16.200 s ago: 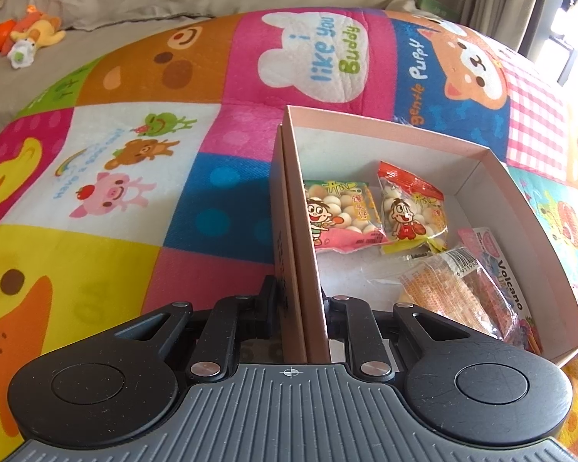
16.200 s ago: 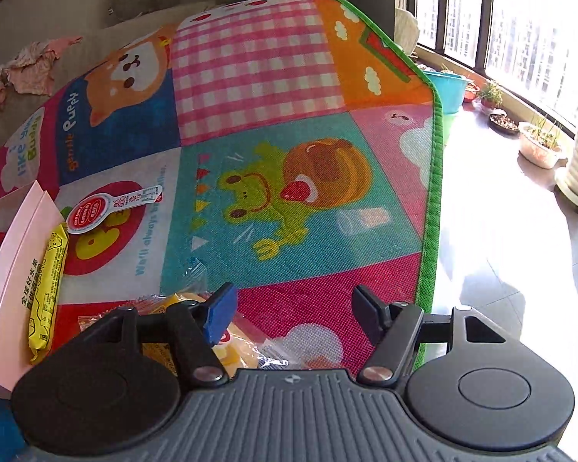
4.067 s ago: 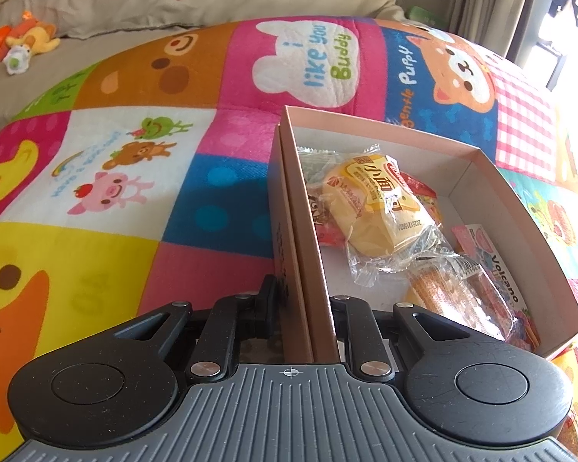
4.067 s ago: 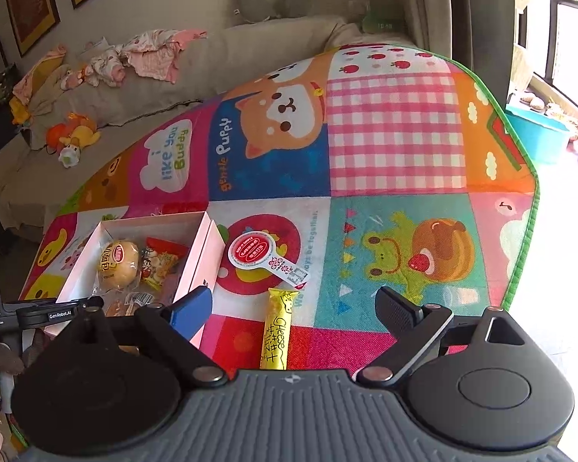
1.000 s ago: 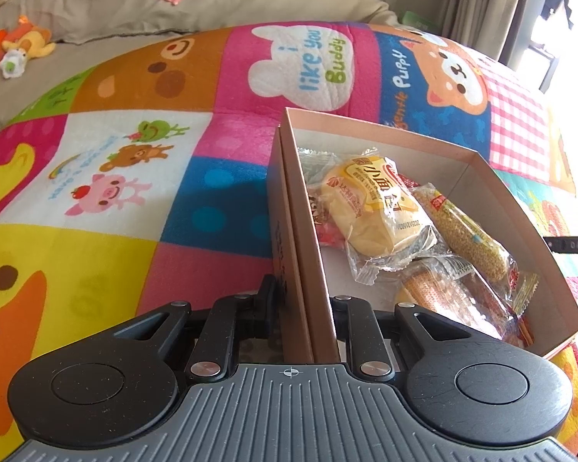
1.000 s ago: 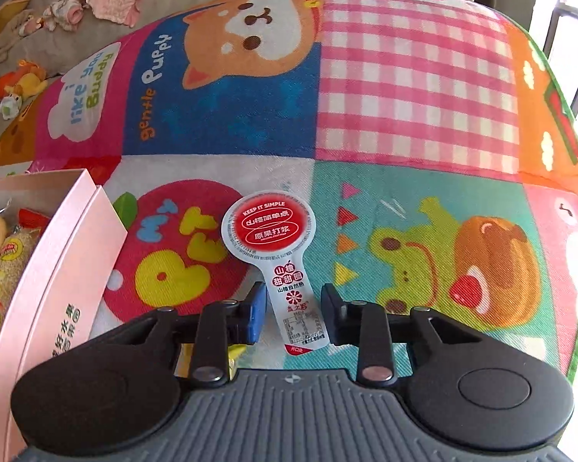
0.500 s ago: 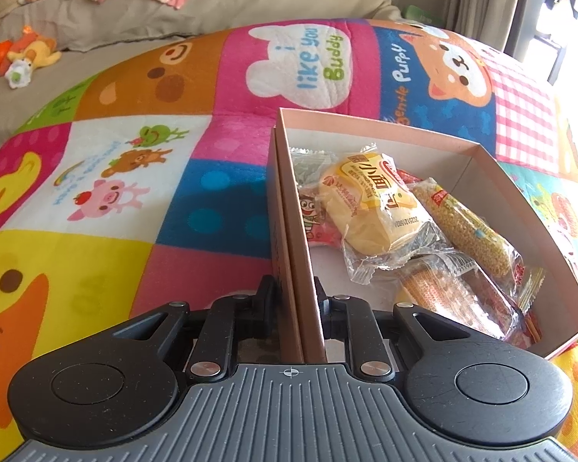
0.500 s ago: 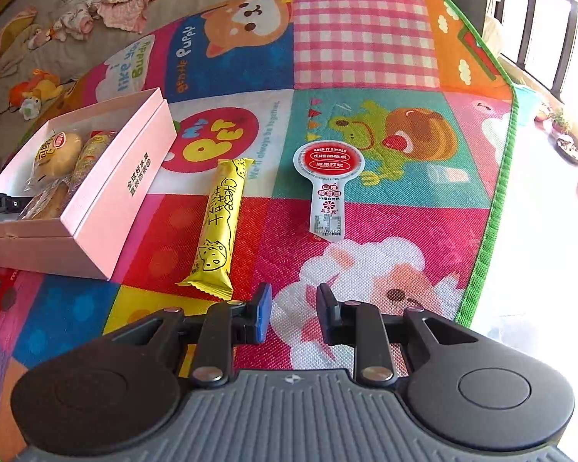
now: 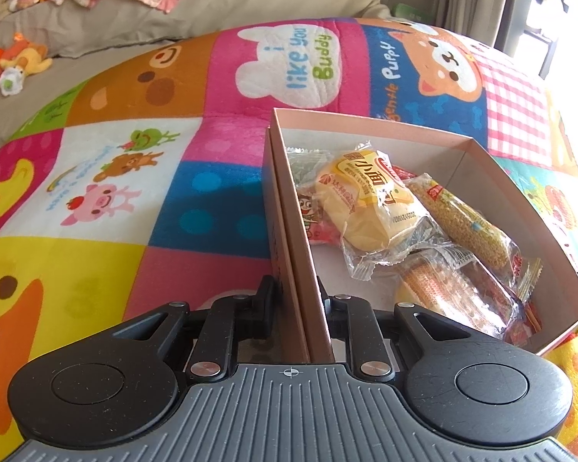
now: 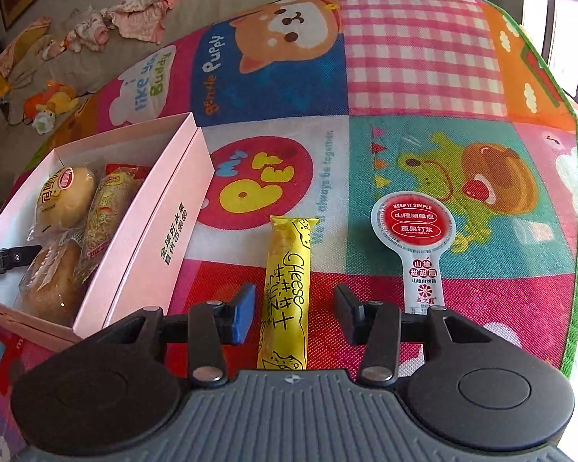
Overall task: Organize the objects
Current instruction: 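Move the right tool toward the yellow stick snack, then grasp the yellow stick snack with the right tool and lift, then lower the yellow stick snack into the pink box and open the right tool, then move the right tool to the red-lidded snack cup on the mat, then grasp the red-lidded snack cup with the right tool and lift, then lower the snack cup into the pink box and open the right tool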
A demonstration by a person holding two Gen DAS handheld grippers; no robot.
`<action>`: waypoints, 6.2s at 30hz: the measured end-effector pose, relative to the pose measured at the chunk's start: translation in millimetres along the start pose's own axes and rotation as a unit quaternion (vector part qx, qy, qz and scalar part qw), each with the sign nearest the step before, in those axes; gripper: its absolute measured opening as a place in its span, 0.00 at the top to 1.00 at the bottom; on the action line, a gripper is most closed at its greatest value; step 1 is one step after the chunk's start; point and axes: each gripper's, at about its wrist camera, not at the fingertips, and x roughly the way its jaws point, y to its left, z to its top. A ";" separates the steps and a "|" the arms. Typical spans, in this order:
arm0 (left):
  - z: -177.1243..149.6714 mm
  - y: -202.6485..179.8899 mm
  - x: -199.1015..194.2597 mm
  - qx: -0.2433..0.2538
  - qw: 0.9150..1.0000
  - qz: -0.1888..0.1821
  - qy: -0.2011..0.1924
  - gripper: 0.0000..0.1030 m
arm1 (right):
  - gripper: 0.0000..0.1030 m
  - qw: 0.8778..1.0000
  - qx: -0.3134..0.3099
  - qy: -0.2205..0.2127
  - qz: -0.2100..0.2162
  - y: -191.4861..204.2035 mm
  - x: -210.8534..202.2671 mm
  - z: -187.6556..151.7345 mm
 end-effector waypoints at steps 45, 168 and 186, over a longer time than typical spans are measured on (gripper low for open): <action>-0.5 3.7 -0.7 -0.011 1.000 -0.005 -0.001 0.80 | 0.55 0.991 -0.106 0.046 0.073 95.4 -101.8 -101.3; -5.0 8.9 -3.1 -0.018 1.000 -0.020 -0.016 0.82 | 0.34 0.991 -0.064 -0.071 0.095 117.9 -67.4 43.1; -4.9 9.1 -3.6 -0.020 0.999 -0.022 -0.017 0.82 | 0.69 0.980 -0.191 -0.033 0.035 163.6 -37.6 11.6</action>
